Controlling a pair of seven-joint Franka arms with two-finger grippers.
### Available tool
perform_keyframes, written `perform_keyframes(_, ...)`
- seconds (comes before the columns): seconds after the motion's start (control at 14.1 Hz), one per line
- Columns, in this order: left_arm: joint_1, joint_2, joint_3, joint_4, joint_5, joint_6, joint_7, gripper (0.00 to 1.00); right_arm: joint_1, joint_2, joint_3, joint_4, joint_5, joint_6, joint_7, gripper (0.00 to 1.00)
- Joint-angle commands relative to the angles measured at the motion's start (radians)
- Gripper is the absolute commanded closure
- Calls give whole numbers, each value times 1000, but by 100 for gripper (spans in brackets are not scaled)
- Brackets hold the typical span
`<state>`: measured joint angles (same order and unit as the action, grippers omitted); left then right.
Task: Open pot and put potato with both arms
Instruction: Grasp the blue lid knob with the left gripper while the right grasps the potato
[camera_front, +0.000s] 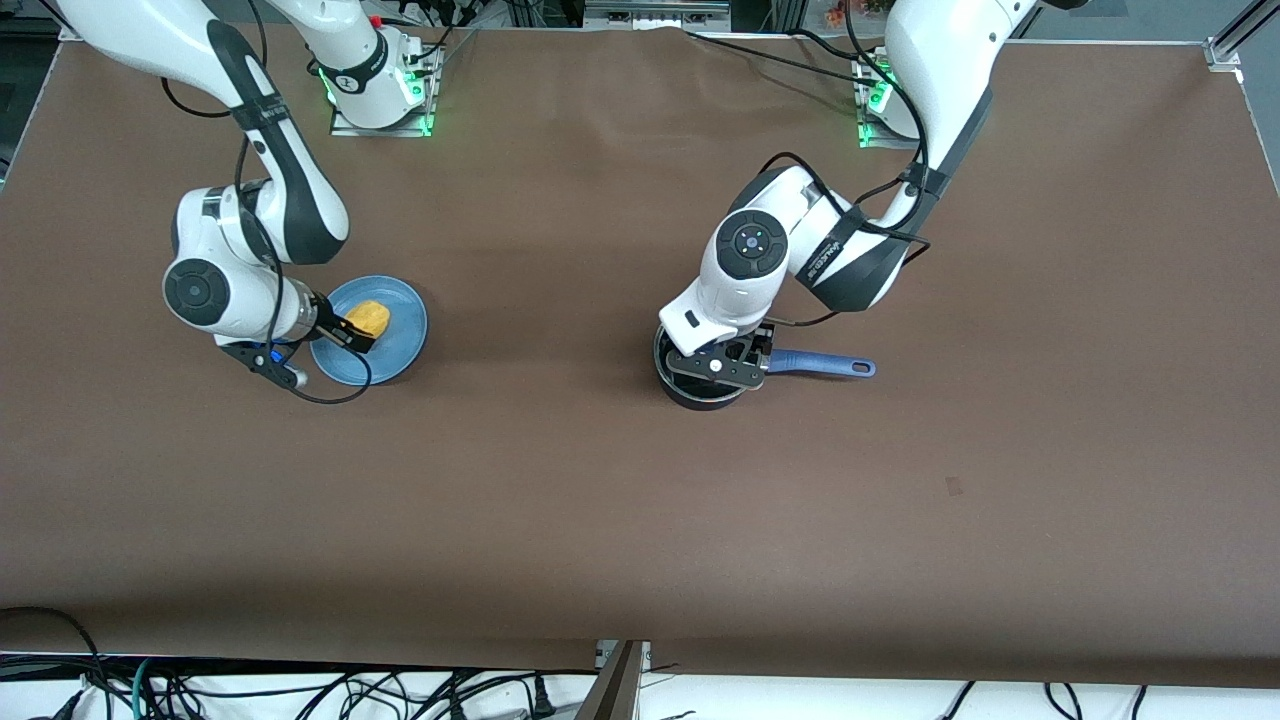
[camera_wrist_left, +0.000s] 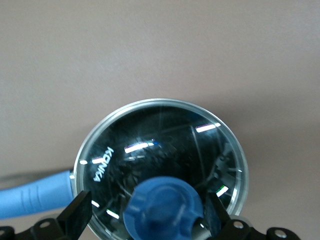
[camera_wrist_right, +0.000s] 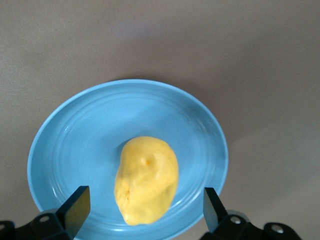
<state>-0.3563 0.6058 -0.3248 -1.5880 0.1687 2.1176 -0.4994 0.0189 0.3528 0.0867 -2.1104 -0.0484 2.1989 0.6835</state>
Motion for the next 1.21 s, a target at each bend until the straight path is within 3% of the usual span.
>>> perform_keyframes(0.0,-15,29,9,33,43,2,-11,5,3,9,2,-28,10,39,19,0)
perform_keyframes(0.21,-13,29,9,33,43,2,-10,13,3,23,2,-33,10,47,50,0)
perform_keyframes(0.5,-13,29,9,30,43,-2,-7,33,18,37,2,-37,10,51,77,0)
perform_keyframes(0.71,-15,29,9,23,43,-4,-7,35,21,52,2,-37,10,54,77,0)
perform_keyframes(0.78,-15,31,9,23,43,-4,-7,41,19,55,2,-37,10,58,77,2)
perform_keyframes(1.14,-13,28,9,23,43,-11,-5,88,21,55,2,-36,9,56,64,67)
